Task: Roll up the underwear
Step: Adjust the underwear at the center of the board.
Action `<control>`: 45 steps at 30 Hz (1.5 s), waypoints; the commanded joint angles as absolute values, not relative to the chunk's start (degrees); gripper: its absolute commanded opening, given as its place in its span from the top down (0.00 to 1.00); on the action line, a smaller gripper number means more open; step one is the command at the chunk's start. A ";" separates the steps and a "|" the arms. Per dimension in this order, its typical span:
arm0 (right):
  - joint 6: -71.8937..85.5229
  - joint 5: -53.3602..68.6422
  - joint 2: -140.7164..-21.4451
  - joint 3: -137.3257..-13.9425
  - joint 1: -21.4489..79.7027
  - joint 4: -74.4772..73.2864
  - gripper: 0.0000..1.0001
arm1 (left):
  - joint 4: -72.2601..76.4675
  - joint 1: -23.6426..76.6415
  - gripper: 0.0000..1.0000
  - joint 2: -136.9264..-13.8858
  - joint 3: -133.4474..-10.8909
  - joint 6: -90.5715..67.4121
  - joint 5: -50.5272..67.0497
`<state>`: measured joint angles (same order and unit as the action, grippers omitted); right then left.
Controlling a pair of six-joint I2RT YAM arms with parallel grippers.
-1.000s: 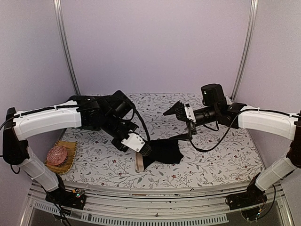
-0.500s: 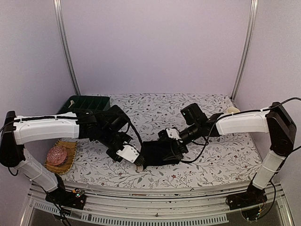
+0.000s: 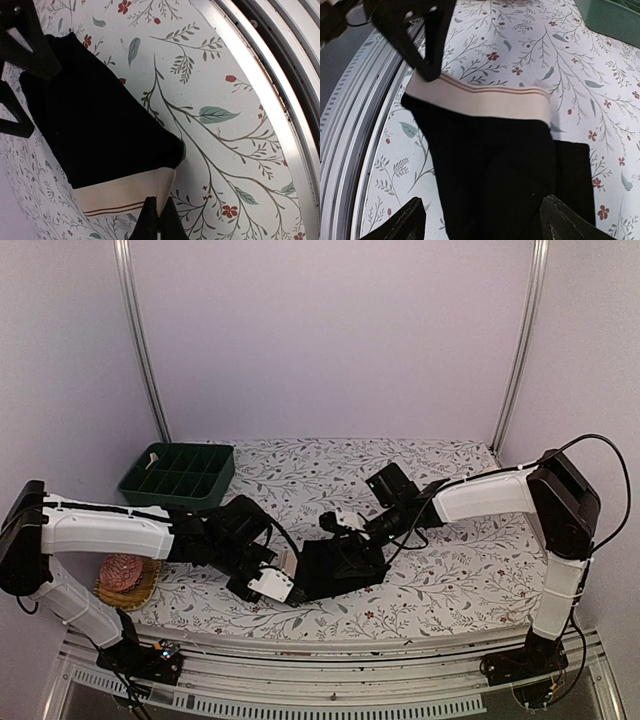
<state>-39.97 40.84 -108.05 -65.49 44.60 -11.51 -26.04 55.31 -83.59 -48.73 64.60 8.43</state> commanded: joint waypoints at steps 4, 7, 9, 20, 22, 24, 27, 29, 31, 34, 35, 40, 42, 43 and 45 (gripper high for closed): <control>-28.18 37.49 -116.60 -78.05 44.01 -13.27 0.29 | -21.77 56.07 1.00 -82.94 -47.74 62.84 8.82; -27.35 37.22 -119.25 -80.37 43.95 -16.02 0.33 | -21.46 56.05 1.00 -82.90 -47.31 62.92 8.96; -26.92 36.33 -119.60 -80.14 43.87 -16.08 0.35 | -21.45 56.07 1.00 -83.03 -47.20 62.93 8.84; -29.39 40.32 -117.89 -76.30 43.39 -18.13 0.55 | -21.40 56.03 1.00 -83.61 -47.54 62.89 8.77; -29.84 40.25 -117.63 -75.24 43.36 -17.95 0.56 | -21.37 56.05 1.00 -83.85 -47.63 62.76 8.79; -30.27 40.72 -117.47 -74.83 43.34 -18.14 0.58 | -21.28 55.97 1.00 -84.09 -47.64 62.67 8.90; -30.62 41.13 -116.64 -73.92 43.33 -17.18 0.59 | -21.25 55.97 1.00 -84.64 -47.55 62.58 8.88; -30.60 40.85 -115.94 -73.52 43.40 -16.21 0.61 | -21.10 55.89 1.00 -84.99 -47.55 62.53 8.79; -30.67 40.55 -115.33 -73.15 43.41 -15.50 0.62 | -20.96 55.89 1.00 -85.23 -47.55 62.49 8.89; -30.52 39.77 -114.82 -72.82 43.35 -13.70 0.67 | -20.87 55.90 1.00 -85.65 -47.55 62.40 9.12; -30.50 39.47 -114.65 -72.64 43.41 -13.06 0.68 | -20.84 55.88 1.00 -85.87 -47.55 62.40 9.18; -29.77 38.31 -114.14 -71.91 43.42 -10.80 0.69 | -20.75 55.75 1.00 -86.93 -47.74 62.31 9.27; -29.71 38.01 -114.53 -72.03 43.44 -10.81 0.69 | -20.74 55.80 1.00 -87.33 -47.85 62.31 9.31; -29.70 37.79 -114.83 -72.08 43.54 -10.85 0.69 | -20.74 55.79 1.00 -87.42 -47.82 62.31 9.32; -29.62 37.05 -115.48 -72.40 43.65 -11.40 0.71 | -20.74 55.67 1.00 -87.60 -47.94 62.23 9.39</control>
<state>-29.80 38.46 -116.09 -72.60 43.48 -12.29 -21.67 55.37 -86.72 -47.81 62.89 8.54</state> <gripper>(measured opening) 0.304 0.019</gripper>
